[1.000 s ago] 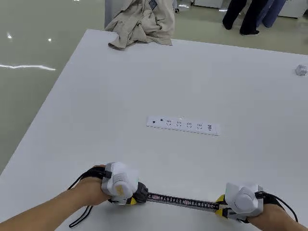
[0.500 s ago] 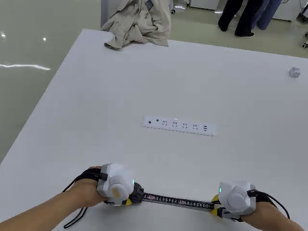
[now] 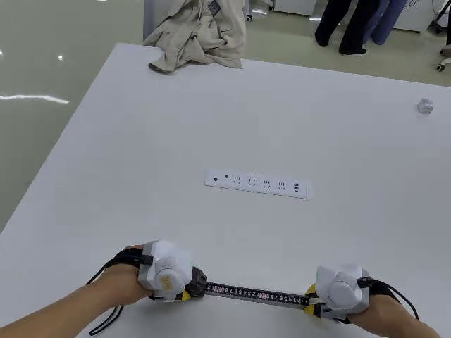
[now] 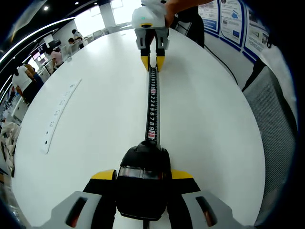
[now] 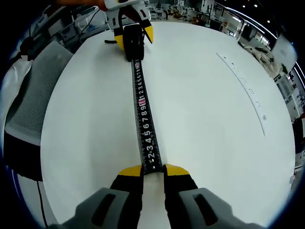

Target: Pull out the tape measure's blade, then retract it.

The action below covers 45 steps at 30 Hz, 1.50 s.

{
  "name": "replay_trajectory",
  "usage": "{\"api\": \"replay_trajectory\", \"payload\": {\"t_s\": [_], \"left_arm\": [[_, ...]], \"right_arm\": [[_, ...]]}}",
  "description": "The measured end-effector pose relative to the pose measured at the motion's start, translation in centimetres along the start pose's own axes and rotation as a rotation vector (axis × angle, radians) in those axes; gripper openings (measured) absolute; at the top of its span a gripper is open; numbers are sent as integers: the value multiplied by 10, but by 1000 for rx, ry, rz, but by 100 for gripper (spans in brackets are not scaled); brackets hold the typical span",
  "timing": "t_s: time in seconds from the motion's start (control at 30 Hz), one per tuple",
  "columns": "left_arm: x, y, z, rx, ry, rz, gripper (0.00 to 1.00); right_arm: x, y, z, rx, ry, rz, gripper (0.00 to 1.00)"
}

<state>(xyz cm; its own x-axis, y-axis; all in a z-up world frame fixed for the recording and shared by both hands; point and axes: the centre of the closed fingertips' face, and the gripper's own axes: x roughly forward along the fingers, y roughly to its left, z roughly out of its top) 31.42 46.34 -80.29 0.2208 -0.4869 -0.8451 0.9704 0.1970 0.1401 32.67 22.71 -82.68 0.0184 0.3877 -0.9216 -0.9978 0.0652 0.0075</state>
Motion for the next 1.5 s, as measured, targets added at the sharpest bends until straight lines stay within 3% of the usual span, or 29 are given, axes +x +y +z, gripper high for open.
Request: {"api": "replay_trajectory", "payload": {"t_s": [0.53,0.8,1.23,1.3,1.5], "left_arm": [[-8,6,-1,-56,-14,58,43],[-16,9,-4,-110,-31,117,46],[-26,3,-9,-316,-83,204,54],[-27,2,-11,-395,-97,221,59],[-30,0,-19,-532,-130,274,66]], "right_arm": [[-1,-6,0,37,-15,-58,25],[-4,-11,-3,121,-54,-117,29],[-4,1,4,221,-118,-158,34],[-3,1,2,239,-126,-165,36],[-12,2,6,290,-172,-185,36]]}}
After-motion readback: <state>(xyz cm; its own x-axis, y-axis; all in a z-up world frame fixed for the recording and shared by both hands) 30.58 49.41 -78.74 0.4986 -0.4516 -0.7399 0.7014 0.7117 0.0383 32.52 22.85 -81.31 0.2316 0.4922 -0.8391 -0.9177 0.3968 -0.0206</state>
